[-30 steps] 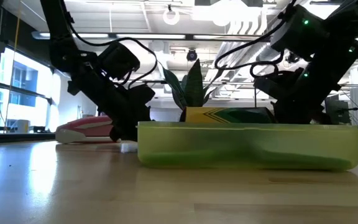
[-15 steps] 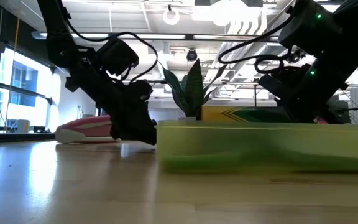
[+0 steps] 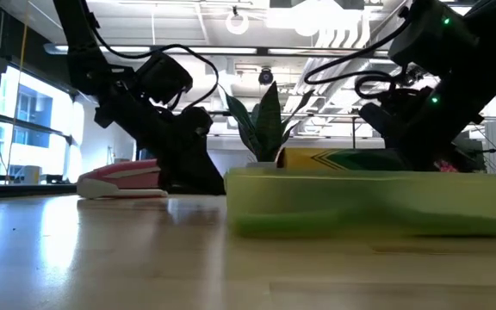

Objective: Pack school essentials
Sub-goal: Close the supply box

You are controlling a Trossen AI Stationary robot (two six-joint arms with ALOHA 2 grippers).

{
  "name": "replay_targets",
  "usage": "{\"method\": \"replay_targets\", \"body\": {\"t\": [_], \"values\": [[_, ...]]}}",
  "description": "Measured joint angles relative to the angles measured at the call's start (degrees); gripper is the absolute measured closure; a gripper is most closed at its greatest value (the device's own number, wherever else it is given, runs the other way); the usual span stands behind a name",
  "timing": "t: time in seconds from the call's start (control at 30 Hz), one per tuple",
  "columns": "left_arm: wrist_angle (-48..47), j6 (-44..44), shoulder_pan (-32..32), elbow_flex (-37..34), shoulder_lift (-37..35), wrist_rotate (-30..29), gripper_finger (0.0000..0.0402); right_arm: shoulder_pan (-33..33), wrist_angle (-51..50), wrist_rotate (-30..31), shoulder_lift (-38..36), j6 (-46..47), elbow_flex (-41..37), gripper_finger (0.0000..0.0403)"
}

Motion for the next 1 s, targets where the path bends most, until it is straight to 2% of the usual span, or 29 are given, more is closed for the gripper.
{"method": "replay_targets", "body": {"t": [0.27,0.37,0.67,0.8,1.0], "values": [[0.36,1.61,0.01,0.00,-0.04,-0.21,0.0271,3.87,-0.47,9.45,-0.06,-2.76,0.00,0.0403],[0.46,2.10,0.01,0.00,-0.09,-0.20,0.0271,4.83,-0.86,11.18,-0.07,-2.77,0.00,0.0403],[3.50,3.06,-0.07,0.02,-0.39,0.98,0.0271,4.62,-2.72,9.36,-0.07,-2.44,0.00,0.0403],[5.18,3.48,-0.23,0.02,-0.39,3.25,0.0271,4.43,-4.59,6.58,-0.07,1.30,0.00,0.0403],[5.79,4.63,-0.77,0.13,-0.44,3.41,0.0271,4.41,-5.57,3.73,-0.07,5.41,0.00,0.0403]]}}
